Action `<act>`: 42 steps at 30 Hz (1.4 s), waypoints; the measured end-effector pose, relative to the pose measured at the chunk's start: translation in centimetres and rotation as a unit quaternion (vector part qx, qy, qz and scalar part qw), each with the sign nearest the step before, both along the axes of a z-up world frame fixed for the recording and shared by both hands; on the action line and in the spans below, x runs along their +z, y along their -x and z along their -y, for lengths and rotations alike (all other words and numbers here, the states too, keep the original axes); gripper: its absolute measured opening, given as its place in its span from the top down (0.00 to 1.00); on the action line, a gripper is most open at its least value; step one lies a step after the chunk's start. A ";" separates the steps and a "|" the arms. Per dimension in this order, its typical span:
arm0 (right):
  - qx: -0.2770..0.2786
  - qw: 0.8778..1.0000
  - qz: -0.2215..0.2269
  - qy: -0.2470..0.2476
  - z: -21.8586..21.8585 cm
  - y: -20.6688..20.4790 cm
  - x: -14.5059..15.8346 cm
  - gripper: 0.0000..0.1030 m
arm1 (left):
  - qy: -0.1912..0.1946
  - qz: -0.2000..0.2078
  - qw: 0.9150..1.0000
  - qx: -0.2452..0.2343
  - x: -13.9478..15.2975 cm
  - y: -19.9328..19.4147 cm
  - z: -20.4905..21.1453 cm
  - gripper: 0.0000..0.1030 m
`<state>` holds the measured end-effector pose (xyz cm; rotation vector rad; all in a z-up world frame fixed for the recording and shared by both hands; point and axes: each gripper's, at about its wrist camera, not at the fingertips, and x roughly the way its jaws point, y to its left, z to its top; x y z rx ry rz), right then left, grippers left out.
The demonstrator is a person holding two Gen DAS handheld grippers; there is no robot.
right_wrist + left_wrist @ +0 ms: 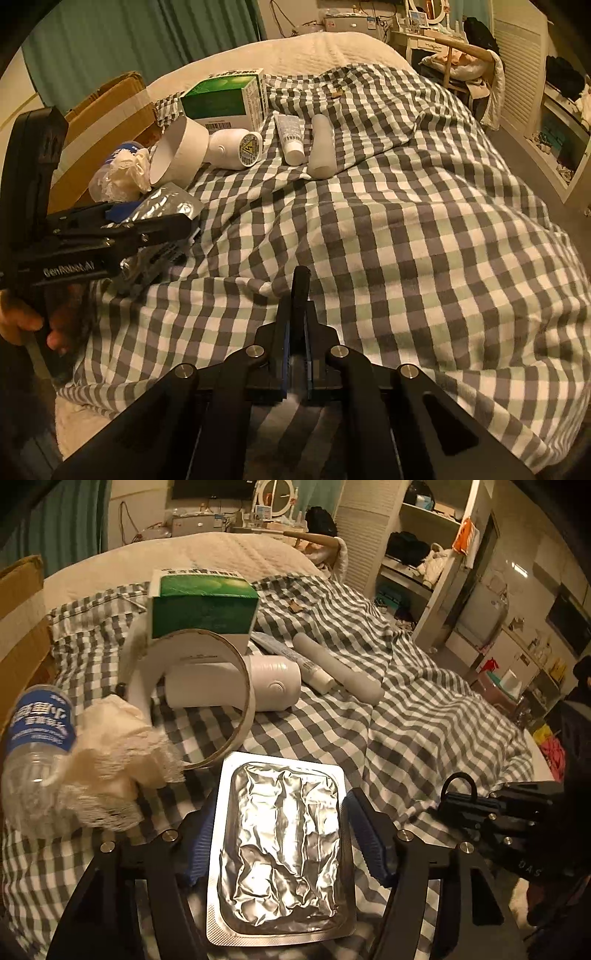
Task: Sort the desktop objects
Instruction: 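Carry the foil tray with the left tool into the box and release it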
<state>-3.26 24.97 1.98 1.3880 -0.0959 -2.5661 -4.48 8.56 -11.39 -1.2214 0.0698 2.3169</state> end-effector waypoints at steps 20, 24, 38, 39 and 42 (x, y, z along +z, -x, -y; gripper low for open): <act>0.053 0.994 -0.090 -0.023 7.2 -0.4 10.7 0.95 | -0.097 -0.090 0.982 0.134 13.2 0.0 10.6 0.34; 0.093 0.989 -0.112 0.002 11.7 1.5 13.9 0.95 | -0.104 -0.143 0.969 0.175 17.4 -0.8 14.6 0.34; 0.214 0.963 -0.108 0.126 29.0 12.7 18.4 0.95 | -0.121 -0.127 0.921 0.349 15.7 0.5 29.8 0.34; 0.212 0.964 -0.103 0.124 29.8 13.6 18.2 0.95 | -0.122 -0.121 0.920 0.353 15.2 0.8 30.1 0.34; 0.202 0.966 -0.082 0.141 31.1 15.4 17.7 0.82 | -0.122 -0.110 0.923 0.349 14.3 1.5 30.0 0.32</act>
